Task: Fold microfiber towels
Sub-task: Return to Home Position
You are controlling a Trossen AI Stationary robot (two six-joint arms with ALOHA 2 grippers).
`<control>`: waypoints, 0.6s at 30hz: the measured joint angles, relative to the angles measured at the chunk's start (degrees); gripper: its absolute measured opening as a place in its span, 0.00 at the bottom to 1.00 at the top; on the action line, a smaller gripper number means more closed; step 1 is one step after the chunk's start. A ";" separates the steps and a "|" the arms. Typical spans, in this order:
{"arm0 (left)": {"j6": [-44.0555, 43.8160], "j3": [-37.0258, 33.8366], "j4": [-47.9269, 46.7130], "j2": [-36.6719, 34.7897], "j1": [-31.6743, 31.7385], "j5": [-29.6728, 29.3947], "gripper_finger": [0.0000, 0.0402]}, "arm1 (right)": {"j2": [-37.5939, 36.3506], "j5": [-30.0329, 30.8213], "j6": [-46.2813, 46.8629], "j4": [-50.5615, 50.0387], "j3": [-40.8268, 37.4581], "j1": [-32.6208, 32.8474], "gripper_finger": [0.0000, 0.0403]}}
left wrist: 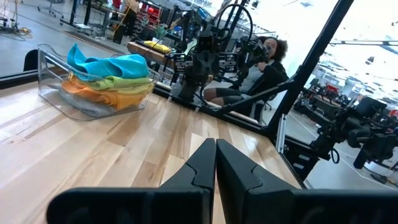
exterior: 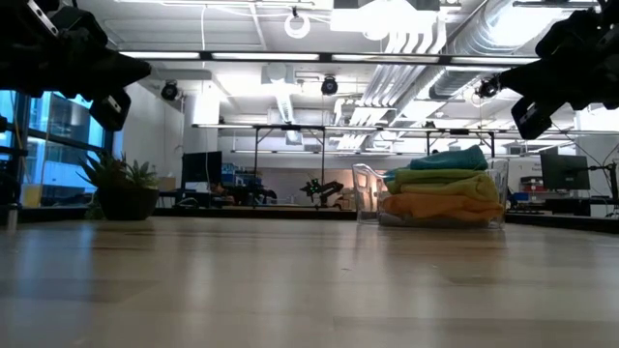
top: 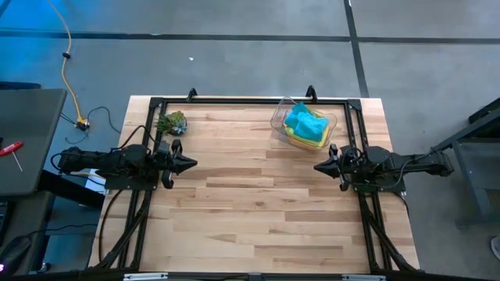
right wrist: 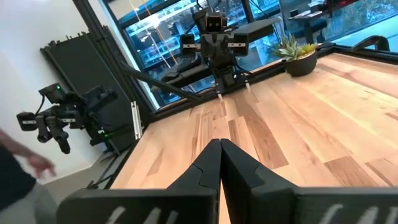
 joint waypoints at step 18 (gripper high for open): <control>0.00 0.00 -0.01 0.00 -0.01 0.02 0.01 | 0.00 0.00 -0.40 0.00 0.00 0.00 0.00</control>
